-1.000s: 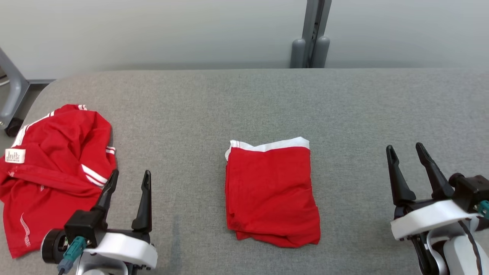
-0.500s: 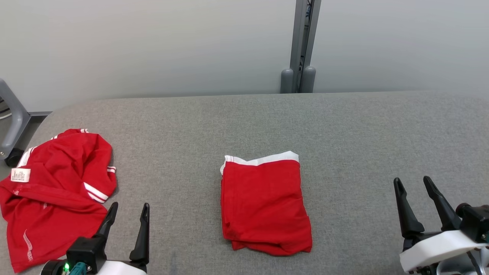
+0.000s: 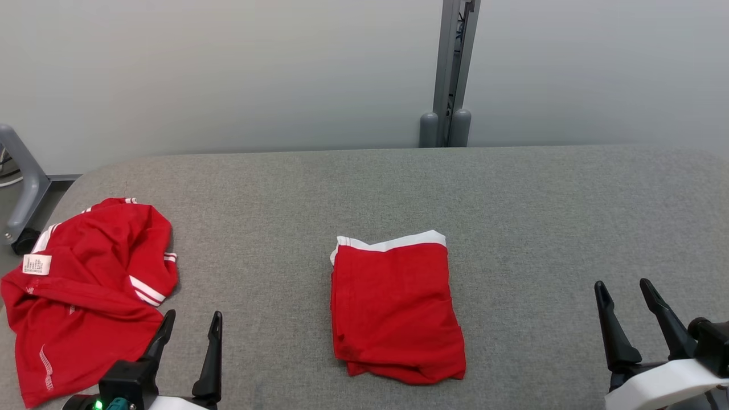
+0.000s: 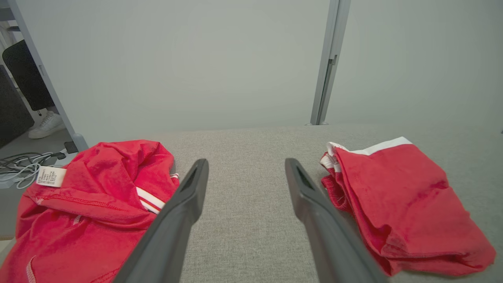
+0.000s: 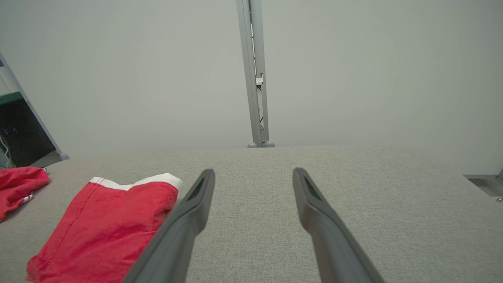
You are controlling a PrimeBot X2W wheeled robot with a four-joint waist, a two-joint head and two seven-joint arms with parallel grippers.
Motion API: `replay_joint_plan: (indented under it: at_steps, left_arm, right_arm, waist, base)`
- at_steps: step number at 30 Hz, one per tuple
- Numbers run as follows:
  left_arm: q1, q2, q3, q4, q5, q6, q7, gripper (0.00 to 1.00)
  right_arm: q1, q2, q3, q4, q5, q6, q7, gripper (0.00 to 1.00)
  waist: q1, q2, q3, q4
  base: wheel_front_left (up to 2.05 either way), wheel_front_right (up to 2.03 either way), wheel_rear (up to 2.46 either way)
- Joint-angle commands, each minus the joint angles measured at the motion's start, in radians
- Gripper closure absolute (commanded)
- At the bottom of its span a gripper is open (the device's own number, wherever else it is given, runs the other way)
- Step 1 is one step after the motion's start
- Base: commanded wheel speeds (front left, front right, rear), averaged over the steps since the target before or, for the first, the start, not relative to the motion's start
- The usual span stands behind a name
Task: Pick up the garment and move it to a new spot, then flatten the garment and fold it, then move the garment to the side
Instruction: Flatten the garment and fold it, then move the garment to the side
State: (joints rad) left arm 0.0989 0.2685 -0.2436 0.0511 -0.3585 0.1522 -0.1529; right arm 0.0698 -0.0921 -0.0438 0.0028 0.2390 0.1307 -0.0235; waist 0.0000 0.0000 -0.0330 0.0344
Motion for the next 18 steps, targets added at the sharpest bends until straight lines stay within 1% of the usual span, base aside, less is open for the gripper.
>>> replay_joint_plan:
  at_steps: [1,18]
  left_arm:
    - [0.009,0.007,0.0,-0.004,-0.001,0.006,0.001,0.0]
    - [-0.006,0.012,-0.009,-0.017,-0.004,0.018,0.005,0.0]
  right_arm:
    - [0.006,0.0,-0.004,-0.009,-0.002,0.0,0.004,0.0]
    - [0.006,0.009,-0.002,-0.002,-0.008,0.0,0.004,0.0]
  waist:
    - [0.0,0.0,0.001,0.001]
    - [0.0,0.0,0.009,0.007]
  base:
    - [0.0,0.0,0.0]
    - [0.0,0.0,0.0]
